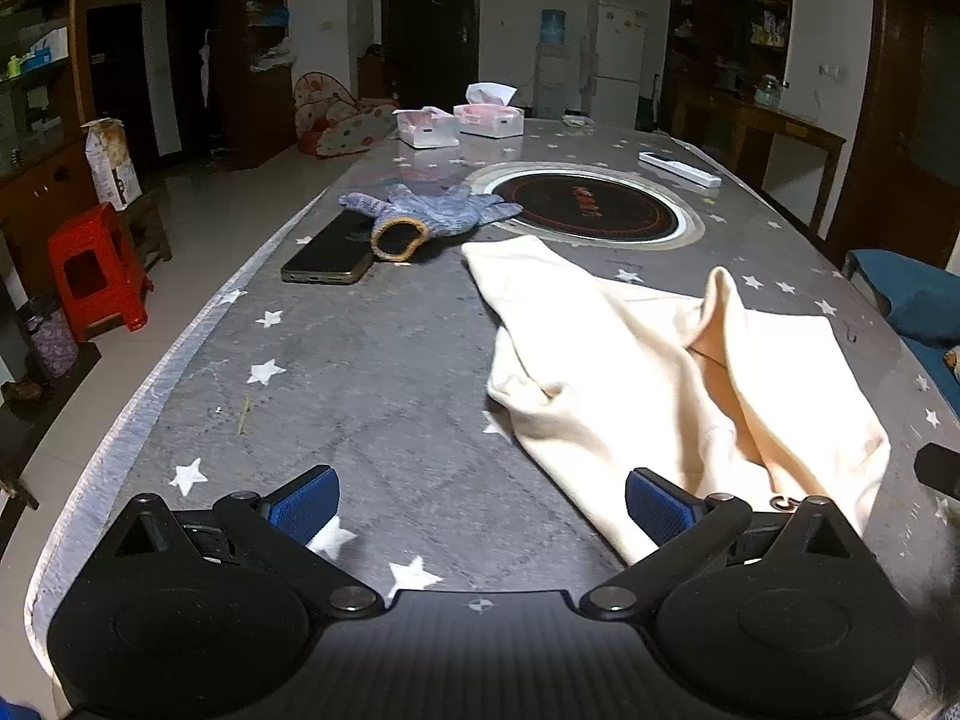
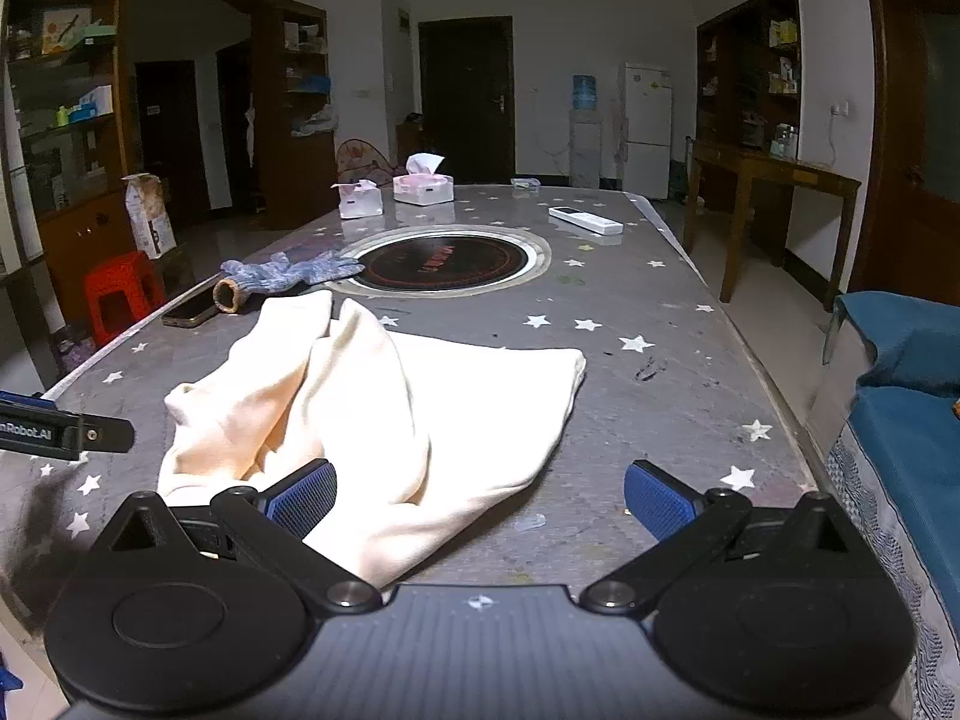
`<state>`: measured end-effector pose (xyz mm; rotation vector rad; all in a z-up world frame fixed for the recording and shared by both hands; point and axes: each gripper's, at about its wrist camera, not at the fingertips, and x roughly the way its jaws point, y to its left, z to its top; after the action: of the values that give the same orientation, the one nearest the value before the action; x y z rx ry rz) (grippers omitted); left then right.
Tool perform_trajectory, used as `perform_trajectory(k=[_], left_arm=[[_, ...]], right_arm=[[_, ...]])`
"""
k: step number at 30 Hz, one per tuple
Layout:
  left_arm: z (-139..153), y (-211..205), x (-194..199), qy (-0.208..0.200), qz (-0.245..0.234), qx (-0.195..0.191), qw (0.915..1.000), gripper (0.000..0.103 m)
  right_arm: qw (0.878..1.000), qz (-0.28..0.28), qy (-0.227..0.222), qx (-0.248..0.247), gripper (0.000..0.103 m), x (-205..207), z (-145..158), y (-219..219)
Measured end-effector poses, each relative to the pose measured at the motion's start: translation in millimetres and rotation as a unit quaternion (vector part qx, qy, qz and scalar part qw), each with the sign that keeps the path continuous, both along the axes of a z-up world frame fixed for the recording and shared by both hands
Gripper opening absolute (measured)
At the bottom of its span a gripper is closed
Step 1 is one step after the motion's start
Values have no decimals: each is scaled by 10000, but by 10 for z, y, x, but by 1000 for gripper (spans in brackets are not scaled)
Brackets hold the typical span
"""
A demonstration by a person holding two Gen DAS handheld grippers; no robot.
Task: Fold clothes
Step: 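Move both tools over the crumpled cream sweatshirt toward its hem, then lower both grippers onto the sweatshirt hem edge, fingers open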
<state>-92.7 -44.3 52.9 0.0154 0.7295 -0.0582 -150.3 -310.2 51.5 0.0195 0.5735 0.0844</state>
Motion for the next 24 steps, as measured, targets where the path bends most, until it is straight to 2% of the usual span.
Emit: perform_trajectory(k=[24], left_arm=[[-21, -277, 124, 147, -354, 86, 9992, 103]], right_arm=[[9998, 184, 64, 82, 103, 86, -17, 68]])
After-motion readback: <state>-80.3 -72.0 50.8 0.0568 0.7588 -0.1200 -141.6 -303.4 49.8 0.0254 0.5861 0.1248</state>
